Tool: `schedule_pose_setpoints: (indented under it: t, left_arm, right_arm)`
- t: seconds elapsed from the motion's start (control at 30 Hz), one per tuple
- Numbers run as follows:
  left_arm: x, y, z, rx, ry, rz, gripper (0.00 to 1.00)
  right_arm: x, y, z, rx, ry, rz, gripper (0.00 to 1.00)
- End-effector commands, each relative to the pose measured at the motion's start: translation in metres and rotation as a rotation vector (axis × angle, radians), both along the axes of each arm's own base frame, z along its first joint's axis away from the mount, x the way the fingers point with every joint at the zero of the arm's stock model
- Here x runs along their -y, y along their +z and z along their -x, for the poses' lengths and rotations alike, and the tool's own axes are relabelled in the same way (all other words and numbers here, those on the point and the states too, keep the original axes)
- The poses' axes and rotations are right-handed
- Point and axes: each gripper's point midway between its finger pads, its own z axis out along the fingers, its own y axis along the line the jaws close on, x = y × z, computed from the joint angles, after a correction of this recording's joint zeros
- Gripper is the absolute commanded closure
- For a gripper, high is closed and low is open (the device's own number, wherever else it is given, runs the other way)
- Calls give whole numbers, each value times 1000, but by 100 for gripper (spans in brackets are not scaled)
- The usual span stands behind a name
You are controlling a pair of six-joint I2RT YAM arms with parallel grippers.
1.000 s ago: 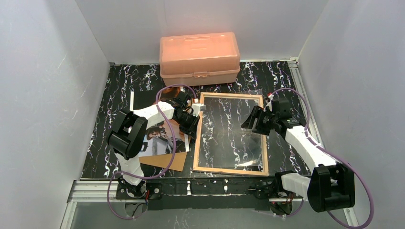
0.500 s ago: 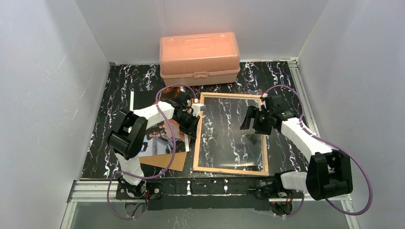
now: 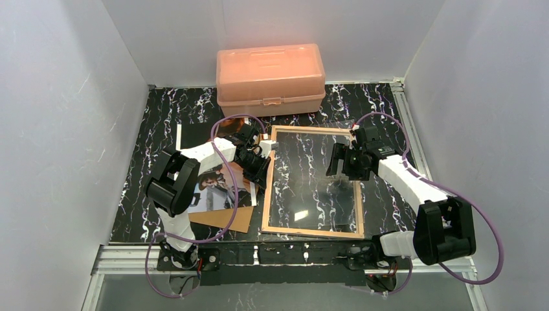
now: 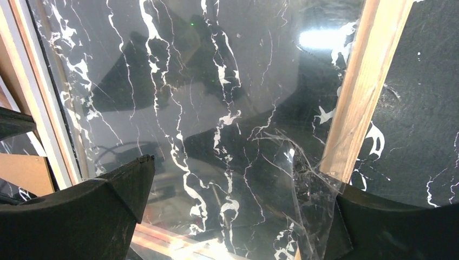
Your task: Put the photo into the frame
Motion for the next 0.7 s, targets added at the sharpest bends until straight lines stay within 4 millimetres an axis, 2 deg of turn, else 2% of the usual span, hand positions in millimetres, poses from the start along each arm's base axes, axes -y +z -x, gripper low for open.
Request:
schedule_pose_setpoints:
  t: [0.0, 0.47, 0.57, 0.67]
  left_arm:
    - [3, 15, -3, 20, -12, 41, 100]
    - [3, 14, -2, 19, -13, 44, 100]
    - [3, 12, -2, 14, -12, 42, 100]
    - [3, 12, -3, 16, -12, 41, 100]
  right_arm:
    - [-2, 5, -7, 32, 19, 13, 2]
    - [-23, 4, 1, 15, 63, 8, 1]
    - [-29, 14, -1, 36, 60, -32, 2]
    - [-38, 33, -4, 83, 52, -99, 8]
